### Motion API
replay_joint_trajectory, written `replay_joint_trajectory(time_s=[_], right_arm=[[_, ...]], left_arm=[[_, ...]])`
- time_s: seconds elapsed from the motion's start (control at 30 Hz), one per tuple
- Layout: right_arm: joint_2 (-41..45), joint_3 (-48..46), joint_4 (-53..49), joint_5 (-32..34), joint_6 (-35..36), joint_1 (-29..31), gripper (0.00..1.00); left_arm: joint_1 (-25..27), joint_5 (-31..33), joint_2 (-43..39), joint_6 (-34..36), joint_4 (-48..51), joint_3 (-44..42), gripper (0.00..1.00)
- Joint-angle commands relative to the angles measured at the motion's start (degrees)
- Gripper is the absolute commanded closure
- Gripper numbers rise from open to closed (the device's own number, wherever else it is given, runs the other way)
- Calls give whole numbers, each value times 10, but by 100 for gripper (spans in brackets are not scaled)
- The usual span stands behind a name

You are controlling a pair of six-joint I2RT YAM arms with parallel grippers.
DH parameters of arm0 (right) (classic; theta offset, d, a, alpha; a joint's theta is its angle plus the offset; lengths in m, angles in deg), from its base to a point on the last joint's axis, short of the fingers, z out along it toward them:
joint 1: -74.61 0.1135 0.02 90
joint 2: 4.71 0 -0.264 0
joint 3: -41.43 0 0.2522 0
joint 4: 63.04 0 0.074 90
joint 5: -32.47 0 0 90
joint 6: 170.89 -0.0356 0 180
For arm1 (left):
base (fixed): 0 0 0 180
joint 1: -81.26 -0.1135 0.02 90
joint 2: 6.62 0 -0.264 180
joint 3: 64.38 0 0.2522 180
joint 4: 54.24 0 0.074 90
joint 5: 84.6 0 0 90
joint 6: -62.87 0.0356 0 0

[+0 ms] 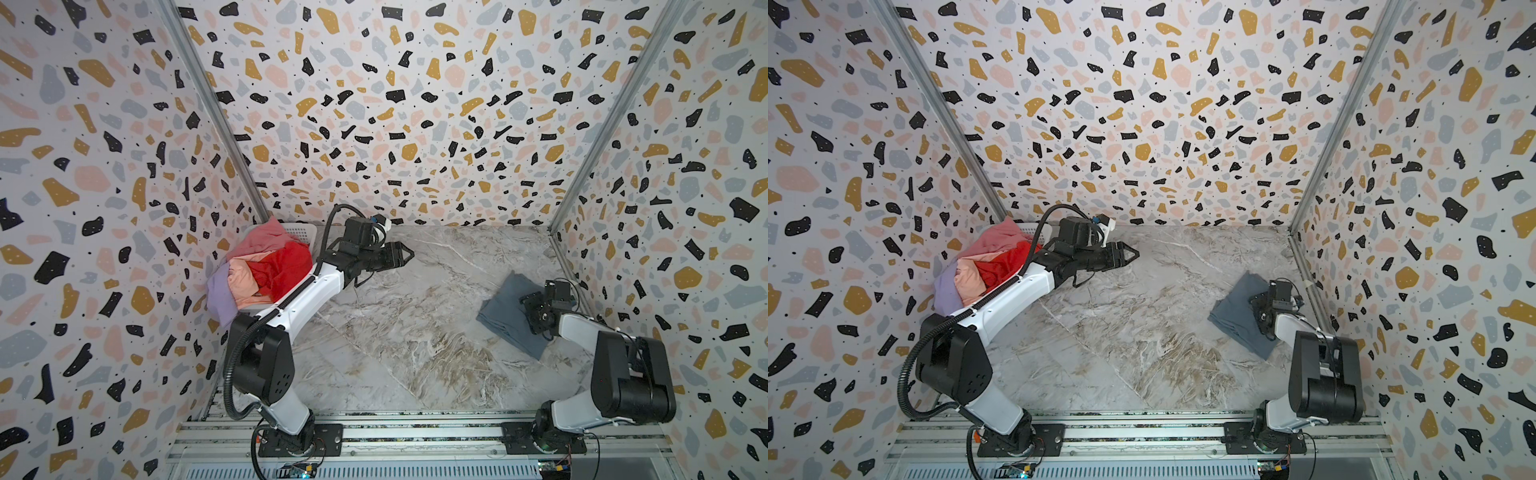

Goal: Fold and stack the t-shirts
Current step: 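Drag the folded shirt with the right gripper toward the table's near corner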

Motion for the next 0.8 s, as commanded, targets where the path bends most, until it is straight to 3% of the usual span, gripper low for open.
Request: replay_joint_trajectory(time_s=[0.0, 0.2, 0.37, 0.47, 0.57, 0.67, 0.77], right_arm=[[56, -74, -119, 15, -80, -58, 25], [189, -109, -212, 58, -106, -159, 24], [223, -141, -197, 36, -128, -218, 23], [202, -128, -163, 18, -117, -221, 23], [177, -72, -166, 3, -44, -220, 24], [178, 11, -276, 12, 32, -192, 23], [232, 37, -368, 40, 45, -142, 21]], left_arm=[[-2, -19, 16, -10, -17, 18, 34], [-2, -29, 17, -2, -10, 20, 34], [-2, -29, 11, 9, -3, 15, 34], [-2, -32, 10, 15, 3, 13, 34], [-2, -32, 3, 17, 3, 7, 34], [-2, -27, -7, 20, 6, 2, 34], [-2, -15, -20, 15, -6, -10, 34]])
